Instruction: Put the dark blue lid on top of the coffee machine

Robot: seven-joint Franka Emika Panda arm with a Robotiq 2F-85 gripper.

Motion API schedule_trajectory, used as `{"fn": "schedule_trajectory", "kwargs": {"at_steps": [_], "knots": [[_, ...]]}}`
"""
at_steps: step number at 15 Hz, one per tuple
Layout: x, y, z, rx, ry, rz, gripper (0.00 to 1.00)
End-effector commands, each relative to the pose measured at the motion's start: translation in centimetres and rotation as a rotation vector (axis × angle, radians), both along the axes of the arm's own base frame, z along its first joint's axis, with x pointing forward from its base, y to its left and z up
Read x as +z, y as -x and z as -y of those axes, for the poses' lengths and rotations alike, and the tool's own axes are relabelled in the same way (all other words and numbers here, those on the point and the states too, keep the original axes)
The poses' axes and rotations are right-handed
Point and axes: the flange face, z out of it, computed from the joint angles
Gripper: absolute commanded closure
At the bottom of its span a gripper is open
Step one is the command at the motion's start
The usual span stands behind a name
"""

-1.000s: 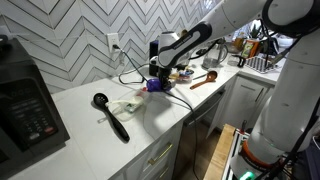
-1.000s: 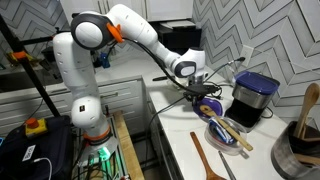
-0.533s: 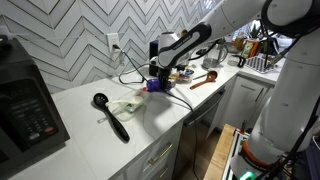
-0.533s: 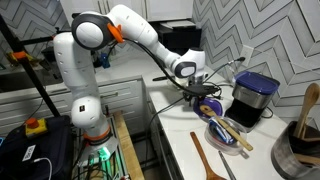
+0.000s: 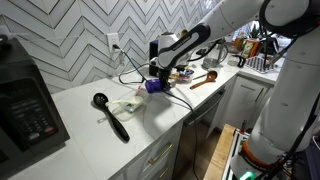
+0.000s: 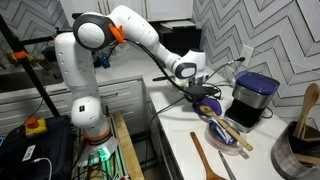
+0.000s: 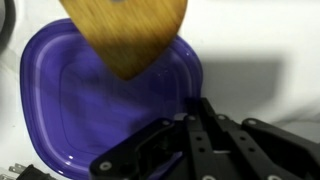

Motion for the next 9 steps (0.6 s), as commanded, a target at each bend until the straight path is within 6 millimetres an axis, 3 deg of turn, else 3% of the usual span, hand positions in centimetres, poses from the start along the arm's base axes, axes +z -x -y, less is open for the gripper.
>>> {"fn": "schedule_trajectory", "kwargs": {"at_steps": [1, 4, 9], "knots": [[0.5, 0.4, 0.4, -0.054, 0.017, -0.019, 0.98], [2.3, 1.0, -0.2, 0.039, 0.099, 0.018, 0.98], [4.8, 1.9, -3.2, 0.177, 0.184, 0.059, 0.98]]}}
